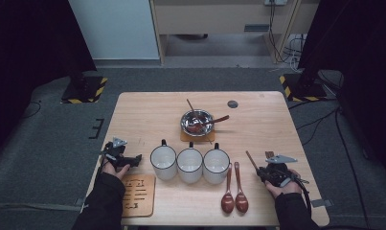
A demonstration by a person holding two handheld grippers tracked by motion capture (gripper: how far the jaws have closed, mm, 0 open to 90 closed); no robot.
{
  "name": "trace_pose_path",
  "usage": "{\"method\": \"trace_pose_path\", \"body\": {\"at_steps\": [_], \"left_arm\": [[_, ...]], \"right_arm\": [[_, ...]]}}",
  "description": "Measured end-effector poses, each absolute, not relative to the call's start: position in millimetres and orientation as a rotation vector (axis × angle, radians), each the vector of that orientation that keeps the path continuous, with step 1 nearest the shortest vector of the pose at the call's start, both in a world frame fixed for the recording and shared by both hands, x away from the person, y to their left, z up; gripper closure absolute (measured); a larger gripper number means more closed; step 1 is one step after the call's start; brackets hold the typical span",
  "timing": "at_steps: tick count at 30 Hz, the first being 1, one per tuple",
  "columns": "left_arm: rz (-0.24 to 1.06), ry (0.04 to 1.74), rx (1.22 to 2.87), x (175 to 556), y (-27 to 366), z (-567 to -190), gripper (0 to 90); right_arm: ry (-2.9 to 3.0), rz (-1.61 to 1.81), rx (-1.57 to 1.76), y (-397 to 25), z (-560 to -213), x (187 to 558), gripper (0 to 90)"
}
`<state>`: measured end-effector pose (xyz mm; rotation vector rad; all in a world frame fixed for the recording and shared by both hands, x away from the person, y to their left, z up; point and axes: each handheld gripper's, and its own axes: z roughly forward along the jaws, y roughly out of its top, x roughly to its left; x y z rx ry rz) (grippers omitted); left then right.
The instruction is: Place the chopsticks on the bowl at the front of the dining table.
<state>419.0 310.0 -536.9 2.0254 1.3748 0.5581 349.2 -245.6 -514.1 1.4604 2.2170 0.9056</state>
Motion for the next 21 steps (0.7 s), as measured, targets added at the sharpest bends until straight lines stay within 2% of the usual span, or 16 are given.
{"method": "trace_pose_path", "body": {"at_steps": [7,21], "left_arm": [[0.558,1.375,2.025,419.0,310.0,-536.9,0.0],[0.558,1.375,2.025,419.0,310.0,-536.9,0.0]], "right_arm": [[2.213,0.871,1.460,-245.0,-515.4,349.7,83.9],[2.208,0.812,1.487,-242.5,-516.9,352.5,84.5]]}}
